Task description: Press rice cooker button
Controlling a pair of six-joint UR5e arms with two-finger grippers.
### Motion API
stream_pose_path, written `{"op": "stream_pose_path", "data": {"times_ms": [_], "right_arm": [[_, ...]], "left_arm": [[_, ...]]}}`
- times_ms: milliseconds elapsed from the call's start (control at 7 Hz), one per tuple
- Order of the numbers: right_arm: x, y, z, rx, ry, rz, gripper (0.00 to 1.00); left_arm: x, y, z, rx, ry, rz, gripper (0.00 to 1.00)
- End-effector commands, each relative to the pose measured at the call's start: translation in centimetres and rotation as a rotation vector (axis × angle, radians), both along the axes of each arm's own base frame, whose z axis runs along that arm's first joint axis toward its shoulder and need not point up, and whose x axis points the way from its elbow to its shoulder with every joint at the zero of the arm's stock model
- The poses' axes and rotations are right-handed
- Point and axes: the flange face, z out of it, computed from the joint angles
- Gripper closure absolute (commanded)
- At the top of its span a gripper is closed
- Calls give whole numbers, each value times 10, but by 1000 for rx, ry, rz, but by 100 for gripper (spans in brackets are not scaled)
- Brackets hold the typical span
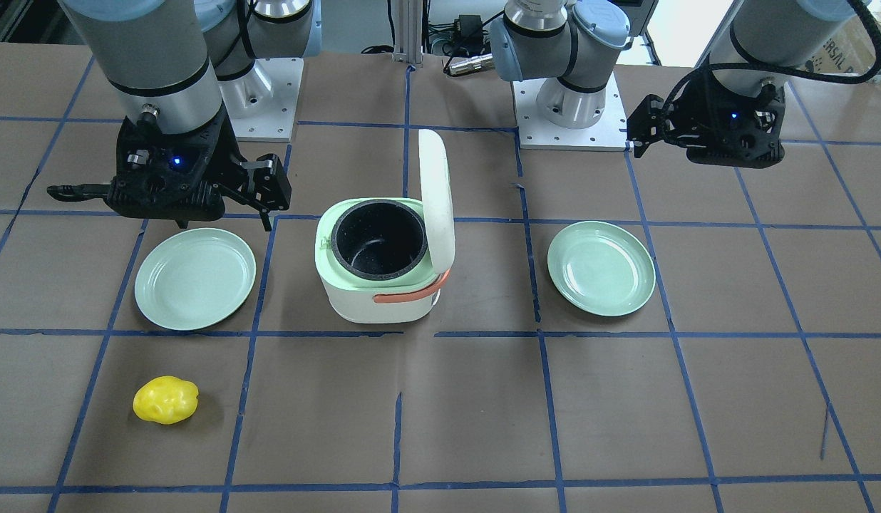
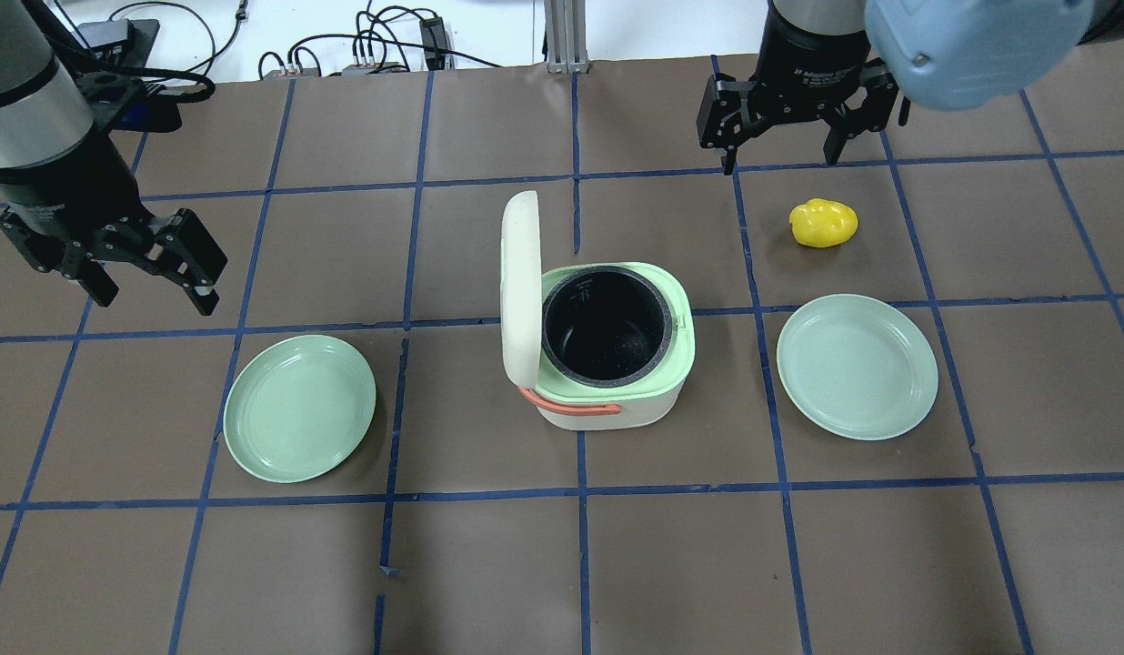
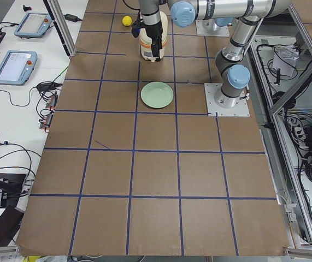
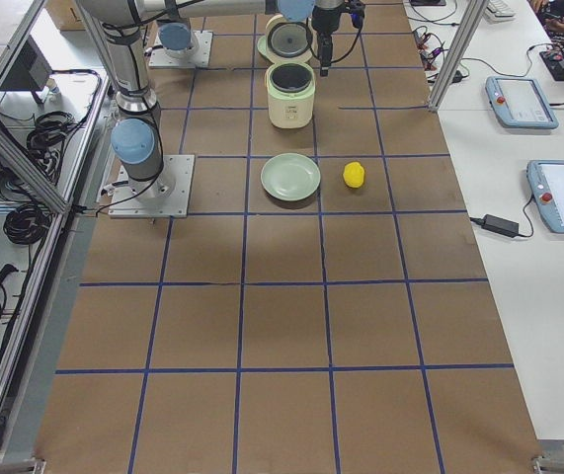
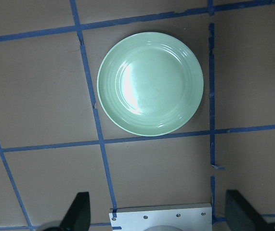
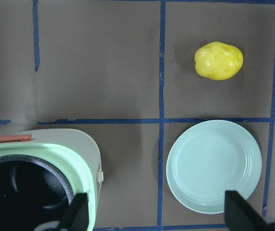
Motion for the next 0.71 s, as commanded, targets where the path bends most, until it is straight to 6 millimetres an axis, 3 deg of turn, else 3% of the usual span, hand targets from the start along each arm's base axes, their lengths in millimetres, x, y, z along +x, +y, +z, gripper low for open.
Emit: {"op": "stream_pose_path", "data": {"times_ms": [0, 571], "right_arm": [[0, 0, -1, 1, 1, 0, 0], [-2, 2, -1, 5, 2, -3, 0]], "left_arm": [[0, 0, 0, 0, 0, 0, 0], [0, 0, 0, 0, 0, 0, 0]]}}
